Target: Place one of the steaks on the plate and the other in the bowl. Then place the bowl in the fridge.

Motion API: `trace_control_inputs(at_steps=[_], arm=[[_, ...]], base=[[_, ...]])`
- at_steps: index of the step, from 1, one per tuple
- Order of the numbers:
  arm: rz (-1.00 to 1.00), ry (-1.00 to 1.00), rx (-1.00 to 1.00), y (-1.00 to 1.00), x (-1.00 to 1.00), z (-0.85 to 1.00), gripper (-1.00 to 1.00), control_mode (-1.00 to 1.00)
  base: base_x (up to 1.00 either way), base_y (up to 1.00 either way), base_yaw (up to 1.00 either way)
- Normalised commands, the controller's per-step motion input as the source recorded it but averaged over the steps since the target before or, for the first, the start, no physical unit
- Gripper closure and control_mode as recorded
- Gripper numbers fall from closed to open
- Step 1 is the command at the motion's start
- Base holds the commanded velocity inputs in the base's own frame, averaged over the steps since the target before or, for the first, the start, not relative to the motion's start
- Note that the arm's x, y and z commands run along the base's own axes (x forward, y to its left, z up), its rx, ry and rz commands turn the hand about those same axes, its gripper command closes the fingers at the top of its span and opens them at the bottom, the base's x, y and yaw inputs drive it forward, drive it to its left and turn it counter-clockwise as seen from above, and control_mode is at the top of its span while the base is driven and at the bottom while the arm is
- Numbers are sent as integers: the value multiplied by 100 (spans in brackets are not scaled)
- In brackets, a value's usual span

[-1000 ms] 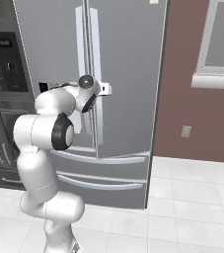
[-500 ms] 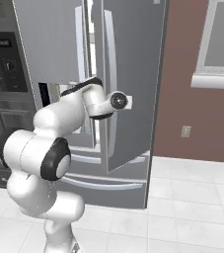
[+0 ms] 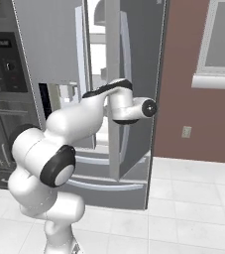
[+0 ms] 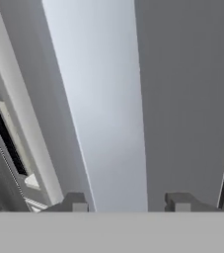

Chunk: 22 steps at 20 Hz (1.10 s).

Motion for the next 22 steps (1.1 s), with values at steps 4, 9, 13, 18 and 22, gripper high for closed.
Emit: trace_control_inputs(at_steps=[4, 9, 13, 18, 22], arm=[[0, 0, 0, 0, -4, 0, -100, -100], [0, 0, 0, 0, -1, 2, -100, -100], [0, 0, 0, -23, -5, 8, -100, -100], [0, 0, -2, -32, -36, 13, -100, -100], [0, 0, -13, 1, -95, 20, -100, -100]], base=[[0, 0, 0], [0, 0, 0], [0, 0, 0], [0, 0, 0], [0, 0, 0]])
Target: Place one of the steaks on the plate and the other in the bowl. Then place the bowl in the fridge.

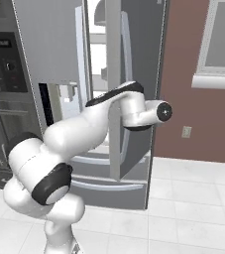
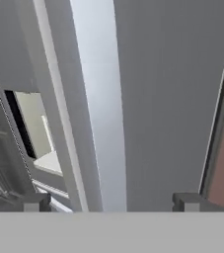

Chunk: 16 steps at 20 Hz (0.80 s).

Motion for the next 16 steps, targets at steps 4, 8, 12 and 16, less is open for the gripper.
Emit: trace_control_inputs(at_steps=[4, 8, 12, 16], arm=[[-2, 0, -27, 30, -98, 27, -100, -100], [-1, 1, -42, 85, -97, 12, -100, -100], [0, 9, -56, 82, -61, 1, -100, -100], [-14, 32, -71, 59, 2, -15, -100, -100]], base=[[0, 0, 0], [0, 0, 0], [0, 0, 0], [0, 0, 0]])
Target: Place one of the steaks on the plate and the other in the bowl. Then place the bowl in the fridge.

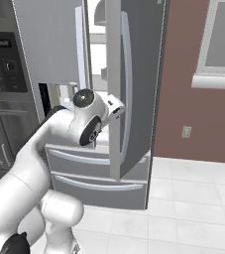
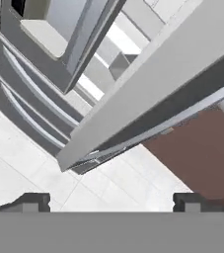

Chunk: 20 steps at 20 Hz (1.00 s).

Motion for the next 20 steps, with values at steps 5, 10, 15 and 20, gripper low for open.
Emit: trace_control_inputs(at_steps=[5, 10, 15, 20], arm=[[-35, 53, -67, 11, 25, 0, -100, -100], [-9, 43, -50, 39, 38, 56, -100, -100], [0, 27, -33, 64, 9, 30, -100, -100], [-3, 14, -4, 51, 33, 0, -100, -100]], base=[[0, 0, 0], [0, 0, 0], [0, 0, 0], [0, 0, 0]])
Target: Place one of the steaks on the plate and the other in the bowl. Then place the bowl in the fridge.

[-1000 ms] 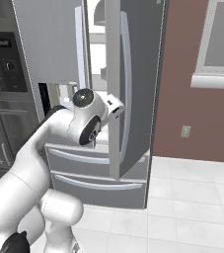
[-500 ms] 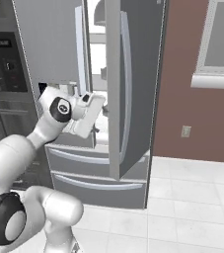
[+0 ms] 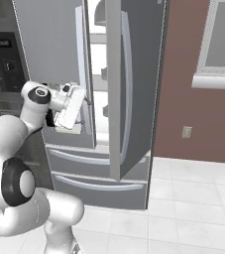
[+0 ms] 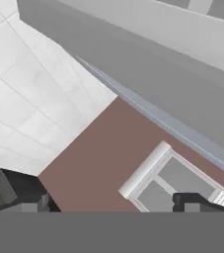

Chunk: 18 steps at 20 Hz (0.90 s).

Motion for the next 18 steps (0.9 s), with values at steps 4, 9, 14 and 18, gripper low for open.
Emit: trace_control_inputs(at_steps=[4, 9, 14, 18], arm=[[0, 23, 0, 4, 8, 0, -100, -100], [1, 19, 0, 7, 58, -27, -100, -100], [8, 9, 0, 4, 58, -27, -100, -100], [7, 7, 0, 6, 54, -27, -100, -100]], base=[[0, 0, 0], [0, 0, 0], [0, 0, 0], [0, 0, 0]])
